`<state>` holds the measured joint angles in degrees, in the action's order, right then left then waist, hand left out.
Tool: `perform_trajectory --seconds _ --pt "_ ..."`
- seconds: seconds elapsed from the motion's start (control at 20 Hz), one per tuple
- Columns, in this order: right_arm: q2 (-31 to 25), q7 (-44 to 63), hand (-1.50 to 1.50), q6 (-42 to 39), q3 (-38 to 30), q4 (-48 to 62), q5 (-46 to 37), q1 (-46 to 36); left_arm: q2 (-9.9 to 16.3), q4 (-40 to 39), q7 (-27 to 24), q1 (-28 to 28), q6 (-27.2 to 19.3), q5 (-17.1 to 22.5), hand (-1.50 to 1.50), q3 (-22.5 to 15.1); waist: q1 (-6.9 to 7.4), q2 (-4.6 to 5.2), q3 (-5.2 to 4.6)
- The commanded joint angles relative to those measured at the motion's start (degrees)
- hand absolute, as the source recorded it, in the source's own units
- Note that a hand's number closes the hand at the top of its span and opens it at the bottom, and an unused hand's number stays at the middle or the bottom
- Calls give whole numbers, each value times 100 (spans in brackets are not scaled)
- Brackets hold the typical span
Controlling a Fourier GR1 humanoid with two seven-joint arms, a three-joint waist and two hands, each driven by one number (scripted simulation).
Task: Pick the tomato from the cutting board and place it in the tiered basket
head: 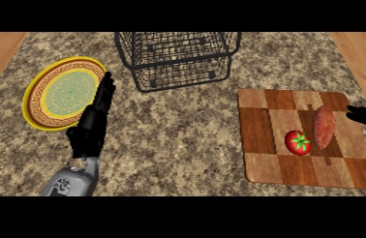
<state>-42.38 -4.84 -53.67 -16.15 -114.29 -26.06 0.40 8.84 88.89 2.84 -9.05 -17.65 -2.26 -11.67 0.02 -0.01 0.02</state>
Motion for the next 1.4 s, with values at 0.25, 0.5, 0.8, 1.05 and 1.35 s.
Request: perform_trajectory --seconds 0.25,0.5,0.8,1.05,1.35 --pt "73 -1300 -150 1076 602 -137 -1384 613 -57 112 -103 245 254 -55 0 96 -24 -5 1" --pt "288 -1231 -150 1377 692 552 -1802 102 76 701 334 364 481 -90 0 174 18 -4 1" --pt "584 -1175 -150 1535 658 1229 -2147 -184 -58 319 177 138 495 -150 0 440 18 2 -1" --pt "592 -1528 -150 1470 691 1661 -2281 -274 -519 -402 -218 -159 254 -494 0 297 -13 6 -2" --pt "460 -2104 -150 1450 447 1644 -2342 -51 -486 -154 -159 128 449 -408 0 453 -16 0 -2"
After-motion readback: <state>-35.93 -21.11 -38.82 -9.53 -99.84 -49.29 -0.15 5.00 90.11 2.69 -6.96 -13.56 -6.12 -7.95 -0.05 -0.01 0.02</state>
